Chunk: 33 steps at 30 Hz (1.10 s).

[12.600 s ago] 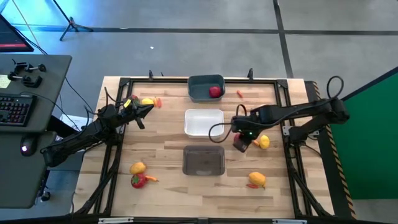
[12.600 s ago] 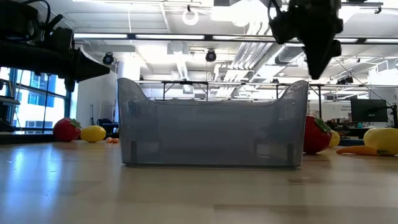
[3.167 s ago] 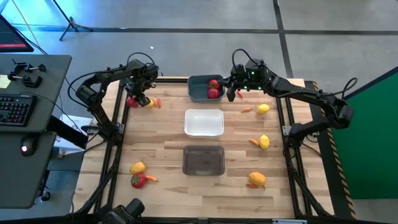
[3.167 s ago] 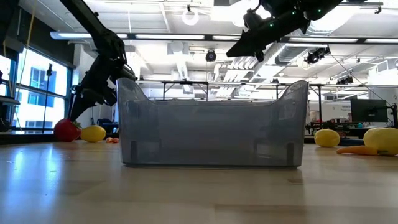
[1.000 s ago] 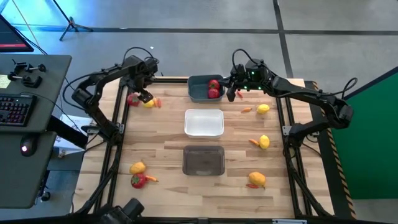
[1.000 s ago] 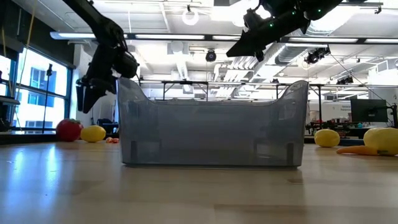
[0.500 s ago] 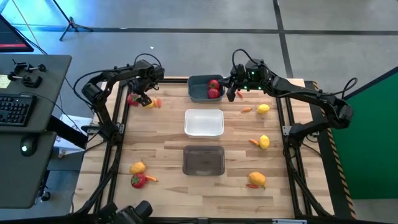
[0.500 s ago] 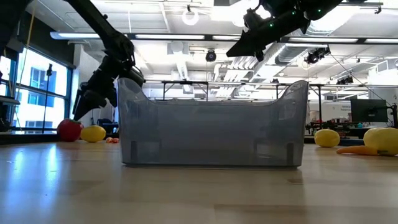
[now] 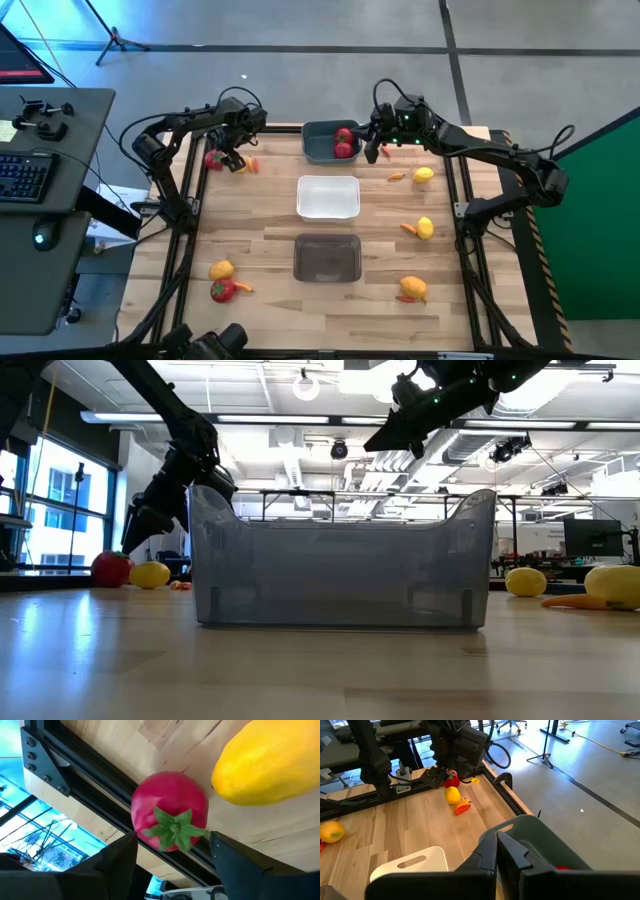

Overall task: Sort produce into baskets
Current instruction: Put the red tomato into the blue bin

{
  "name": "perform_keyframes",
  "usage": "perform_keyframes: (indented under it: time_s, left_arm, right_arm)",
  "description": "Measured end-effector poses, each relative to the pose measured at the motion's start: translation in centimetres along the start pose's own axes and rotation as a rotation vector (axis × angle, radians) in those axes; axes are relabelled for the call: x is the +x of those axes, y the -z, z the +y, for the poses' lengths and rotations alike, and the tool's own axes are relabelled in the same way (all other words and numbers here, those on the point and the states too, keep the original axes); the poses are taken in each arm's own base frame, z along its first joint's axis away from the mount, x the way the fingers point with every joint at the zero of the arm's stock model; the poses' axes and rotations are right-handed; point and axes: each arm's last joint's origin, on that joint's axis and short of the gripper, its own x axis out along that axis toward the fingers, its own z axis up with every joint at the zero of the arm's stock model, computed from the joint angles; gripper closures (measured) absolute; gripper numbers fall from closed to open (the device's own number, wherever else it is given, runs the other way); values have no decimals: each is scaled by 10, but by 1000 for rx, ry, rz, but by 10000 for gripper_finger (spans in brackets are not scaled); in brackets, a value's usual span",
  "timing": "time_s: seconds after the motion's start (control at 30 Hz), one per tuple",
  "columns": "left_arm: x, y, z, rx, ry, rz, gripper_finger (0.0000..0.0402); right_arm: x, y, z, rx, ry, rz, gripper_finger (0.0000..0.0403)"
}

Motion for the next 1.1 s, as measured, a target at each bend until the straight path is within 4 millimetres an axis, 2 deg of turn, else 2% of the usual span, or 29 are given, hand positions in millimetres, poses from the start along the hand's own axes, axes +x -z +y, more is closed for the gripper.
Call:
perform_keyframes:
  time_s: [0.27,0.67,0.8,1.1]
  left_arm:
    - [4,-3,0,31,52,1,170]
    - [15,-11,-2,48,10,56,178]
    - [16,-11,0,41,19,59,213]
    - [17,-10,2,41,67,58,331]
  right_arm:
    - [0,0,0,0,0,0,403]
    - [0,0,0,0,0,0,403]
    - [0,0,0,0,0,0,403]
    - [0,0,0,0,0,0,403]
